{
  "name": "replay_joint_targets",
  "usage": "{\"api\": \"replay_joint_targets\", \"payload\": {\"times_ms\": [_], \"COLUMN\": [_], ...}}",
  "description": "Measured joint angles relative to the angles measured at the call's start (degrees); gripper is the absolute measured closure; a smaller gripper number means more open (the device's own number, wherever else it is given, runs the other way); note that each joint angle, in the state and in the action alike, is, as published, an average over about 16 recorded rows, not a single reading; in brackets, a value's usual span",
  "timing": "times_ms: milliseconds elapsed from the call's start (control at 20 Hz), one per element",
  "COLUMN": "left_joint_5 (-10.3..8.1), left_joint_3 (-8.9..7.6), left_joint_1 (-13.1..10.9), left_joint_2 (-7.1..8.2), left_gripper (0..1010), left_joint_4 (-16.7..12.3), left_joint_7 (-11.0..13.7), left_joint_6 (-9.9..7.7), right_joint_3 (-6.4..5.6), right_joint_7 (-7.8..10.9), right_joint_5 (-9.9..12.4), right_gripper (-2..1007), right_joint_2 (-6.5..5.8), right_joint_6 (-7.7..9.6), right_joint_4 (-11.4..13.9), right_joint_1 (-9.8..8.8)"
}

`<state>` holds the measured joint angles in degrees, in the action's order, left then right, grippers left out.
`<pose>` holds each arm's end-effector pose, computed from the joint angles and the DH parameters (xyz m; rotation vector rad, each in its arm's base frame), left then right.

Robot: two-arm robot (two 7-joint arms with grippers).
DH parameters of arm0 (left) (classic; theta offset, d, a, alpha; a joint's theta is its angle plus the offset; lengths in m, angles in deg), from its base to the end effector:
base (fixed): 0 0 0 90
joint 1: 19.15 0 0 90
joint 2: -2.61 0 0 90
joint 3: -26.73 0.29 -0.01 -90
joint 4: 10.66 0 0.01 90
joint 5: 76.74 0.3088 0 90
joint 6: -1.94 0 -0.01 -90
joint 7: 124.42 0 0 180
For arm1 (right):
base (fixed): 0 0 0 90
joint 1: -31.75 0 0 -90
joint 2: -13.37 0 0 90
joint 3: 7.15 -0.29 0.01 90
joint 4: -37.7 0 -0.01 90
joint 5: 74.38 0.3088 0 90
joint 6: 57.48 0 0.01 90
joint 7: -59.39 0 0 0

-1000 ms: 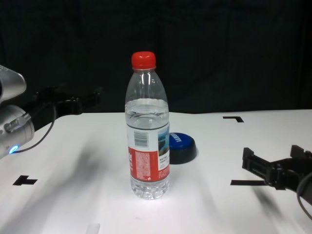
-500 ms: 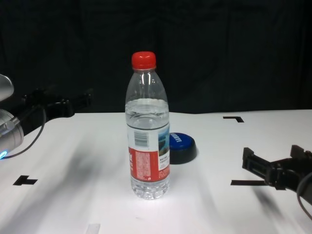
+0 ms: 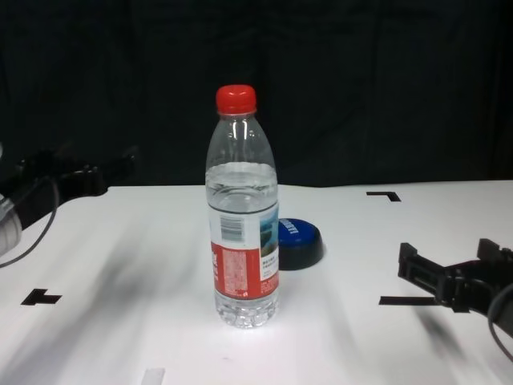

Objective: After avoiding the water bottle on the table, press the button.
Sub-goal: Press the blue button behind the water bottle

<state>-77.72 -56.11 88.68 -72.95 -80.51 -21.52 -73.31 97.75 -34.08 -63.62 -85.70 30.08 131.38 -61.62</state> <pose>0.4129 0.0645 -0.2909 0.0804 -0.3374 1.2647 0.3002 0.0394 -0.3071 0.0394 0.0387 -1.3661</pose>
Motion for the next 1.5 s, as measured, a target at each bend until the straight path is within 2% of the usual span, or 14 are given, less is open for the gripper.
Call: {"api": "replay_joint_targets", "payload": {"times_ms": [800,1500], "left_joint_5": [1.44,3.15], "left_joint_3": [-3.43,-6.08], "left_joint_1": [-8.2,-14.6], "left_joint_2": [-0.40,-2.05], "left_gripper": [7,7], "left_joint_4": [-9.5,-15.8], "left_joint_7": [-3.2,-5.4], "left_joint_6": [-2.57,-4.09], "right_joint_3": [0.00,0.00], "right_joint_7": [0.00,0.00], "right_joint_5": [0.0,0.0], "right_gripper": [2,2], "right_joint_2": [0.00,0.00], "right_joint_6": [0.00,0.00], "right_joint_4": [0.0,0.0], "right_joint_1": [0.00,0.00]}}
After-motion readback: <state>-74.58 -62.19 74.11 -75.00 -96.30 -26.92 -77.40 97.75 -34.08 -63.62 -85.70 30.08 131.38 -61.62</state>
